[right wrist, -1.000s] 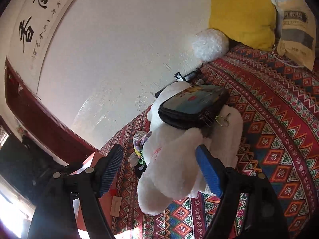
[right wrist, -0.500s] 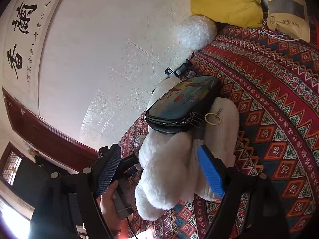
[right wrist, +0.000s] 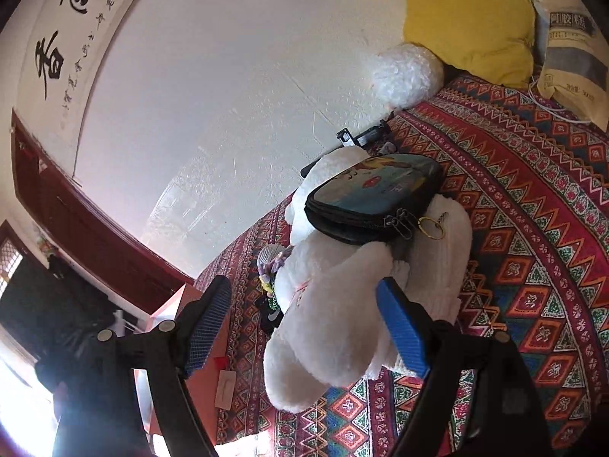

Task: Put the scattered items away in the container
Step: 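Drop the white round cap into the box with the left gripper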

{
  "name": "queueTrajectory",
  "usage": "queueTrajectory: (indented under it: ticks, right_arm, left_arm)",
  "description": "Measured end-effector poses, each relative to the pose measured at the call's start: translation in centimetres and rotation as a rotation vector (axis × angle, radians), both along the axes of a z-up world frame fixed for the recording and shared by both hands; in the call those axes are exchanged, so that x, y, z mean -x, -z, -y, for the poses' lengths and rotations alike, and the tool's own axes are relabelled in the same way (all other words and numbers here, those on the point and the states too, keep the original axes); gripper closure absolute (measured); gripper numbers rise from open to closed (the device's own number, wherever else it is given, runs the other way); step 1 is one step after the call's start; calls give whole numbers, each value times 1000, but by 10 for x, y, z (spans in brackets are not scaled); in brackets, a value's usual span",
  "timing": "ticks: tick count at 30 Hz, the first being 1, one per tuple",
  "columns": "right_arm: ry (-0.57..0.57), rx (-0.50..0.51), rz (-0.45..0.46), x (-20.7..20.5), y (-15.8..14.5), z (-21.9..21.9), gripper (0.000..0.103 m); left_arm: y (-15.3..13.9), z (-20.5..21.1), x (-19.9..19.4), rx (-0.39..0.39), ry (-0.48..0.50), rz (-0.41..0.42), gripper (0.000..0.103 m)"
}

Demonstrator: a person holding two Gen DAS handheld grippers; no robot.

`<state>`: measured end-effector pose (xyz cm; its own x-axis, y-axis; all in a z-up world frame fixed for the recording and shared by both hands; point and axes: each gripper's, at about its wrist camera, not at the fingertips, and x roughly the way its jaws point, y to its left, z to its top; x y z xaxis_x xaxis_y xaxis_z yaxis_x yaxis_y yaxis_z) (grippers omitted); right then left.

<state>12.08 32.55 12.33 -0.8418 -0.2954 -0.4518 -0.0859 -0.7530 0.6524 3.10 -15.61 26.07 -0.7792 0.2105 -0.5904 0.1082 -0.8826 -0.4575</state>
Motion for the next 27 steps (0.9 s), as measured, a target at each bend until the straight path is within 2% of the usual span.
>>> queueTrajectory:
  ticks: [3, 6, 8, 10, 12, 16, 19, 22, 24, 26, 27]
  right_arm:
    - [-61, -57, -10, -2, -10, 26, 24]
    - [-129, -108, -37, 14, -26, 65, 24]
    - [-191, -132, -4, 46, -32, 94, 24]
    - [-246, -166, 51, 92, -35, 121, 23]
    - [-275, -230, 127, 145, -33, 147, 22]
    - [-321, -369, 311, 236, 0, 188, 22]
    - [-301, -447, 446, 277, 37, 201, 22]
    - [-271, -447, 532, 301, 67, 197, 22]
    - [-233, -468, 565, 308, 80, 193, 21]
    - [-218, -546, 562, 309, 81, 190, 47]
    - [-217, -563, 548, 305, 77, 188, 53]
  left_arm:
    - [3, 63, -20, 32, -118, -18, 44]
    - [34, 107, -25, -26, -176, 22, 44]
    - [52, 125, -20, -50, -200, 85, 44]
    - [58, 137, -18, -79, -171, 95, 44]
    - [59, 141, -15, -70, -168, 105, 44]
    - [60, 148, -9, -57, -149, 137, 44]
    - [58, 160, -7, -21, -173, 166, 42]
    - [52, 182, -17, 2, -250, 153, 21]
    - [47, 199, -26, 1, -287, 133, 20]
    - [44, 214, -33, 3, -316, 120, 20]
    - [43, 220, -37, 3, -332, 116, 20]
